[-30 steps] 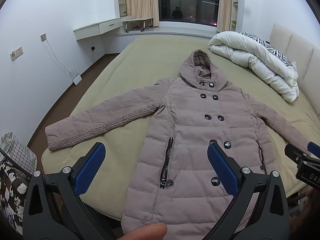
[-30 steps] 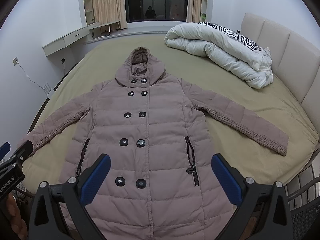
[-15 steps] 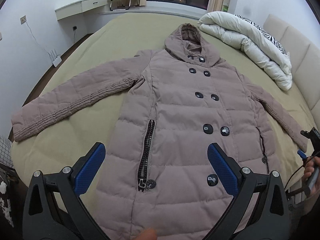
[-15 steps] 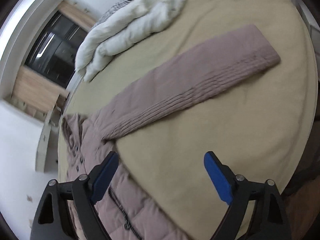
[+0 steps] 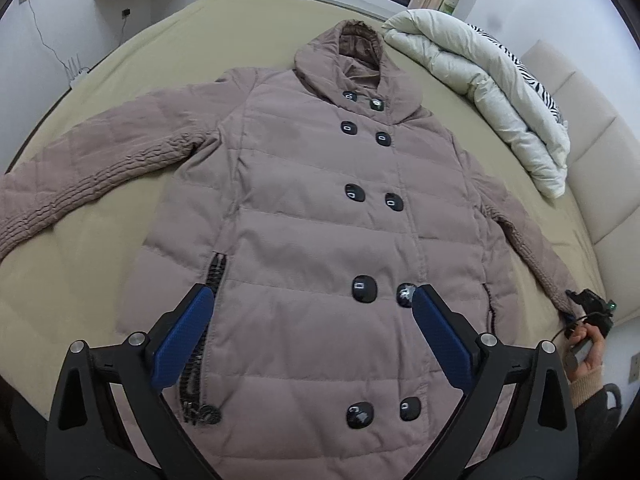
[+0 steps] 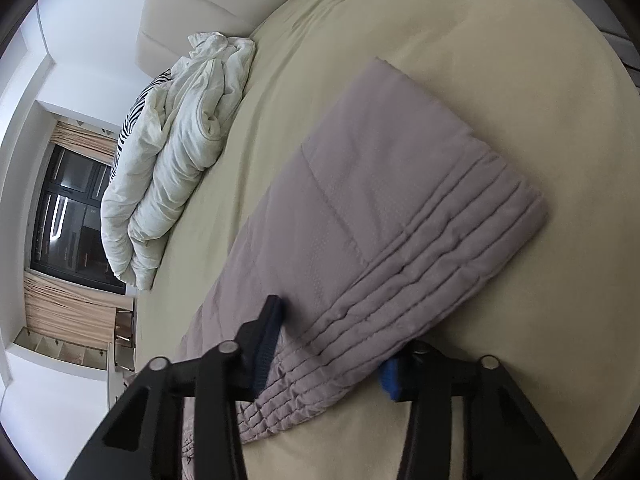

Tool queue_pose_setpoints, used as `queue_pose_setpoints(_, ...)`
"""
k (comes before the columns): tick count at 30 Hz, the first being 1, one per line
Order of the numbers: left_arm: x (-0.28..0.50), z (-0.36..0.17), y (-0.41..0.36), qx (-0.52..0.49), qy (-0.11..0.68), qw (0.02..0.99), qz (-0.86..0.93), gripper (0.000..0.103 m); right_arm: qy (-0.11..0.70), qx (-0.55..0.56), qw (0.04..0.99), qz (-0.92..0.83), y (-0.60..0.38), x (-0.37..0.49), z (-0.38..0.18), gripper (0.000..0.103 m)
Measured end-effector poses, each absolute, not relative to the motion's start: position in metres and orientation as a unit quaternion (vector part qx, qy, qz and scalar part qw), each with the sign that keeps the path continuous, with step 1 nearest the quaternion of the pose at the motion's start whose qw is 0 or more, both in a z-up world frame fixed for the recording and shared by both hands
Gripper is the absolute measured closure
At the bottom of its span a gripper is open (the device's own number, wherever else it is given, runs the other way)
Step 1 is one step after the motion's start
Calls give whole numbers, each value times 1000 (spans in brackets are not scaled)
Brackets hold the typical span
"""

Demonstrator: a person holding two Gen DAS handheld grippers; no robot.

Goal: Fold large clothes
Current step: 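Grasp the coat sleeve cuff with the right tool and lift it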

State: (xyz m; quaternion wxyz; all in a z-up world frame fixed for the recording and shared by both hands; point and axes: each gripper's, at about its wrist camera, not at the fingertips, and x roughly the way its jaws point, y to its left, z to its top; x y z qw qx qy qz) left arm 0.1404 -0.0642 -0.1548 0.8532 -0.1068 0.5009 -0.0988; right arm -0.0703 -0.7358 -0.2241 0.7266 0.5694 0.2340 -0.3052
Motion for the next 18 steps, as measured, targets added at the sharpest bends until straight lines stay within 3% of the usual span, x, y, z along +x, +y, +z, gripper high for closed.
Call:
queue_pose_setpoints(1, 145, -156, -66, -117, 502, 850, -108, 2, 241, 557, 733, -307, -738, -63, -221, 77)
queue_pose_setpoints(4, 157, -160, -69, -148, 500, 844, -126, 2, 260, 498, 768, -306, -730, -23, -192, 87)
queue_pose_setpoints(8, 172, -159, -63, -189, 492, 838, -139, 2, 279, 385, 843, -253, -679, 40, -131, 89)
queue_pose_setpoints(12, 187, -157, -47, -226, 482, 834, -144, 2, 313, 210, 912, -162, -565, 120, -80, 90)
queue_pose_setpoints(18, 213, -161, -15, -271, 473, 825, -149, 2, 353, 49, 933, -48, -389, 201, -89, 90)
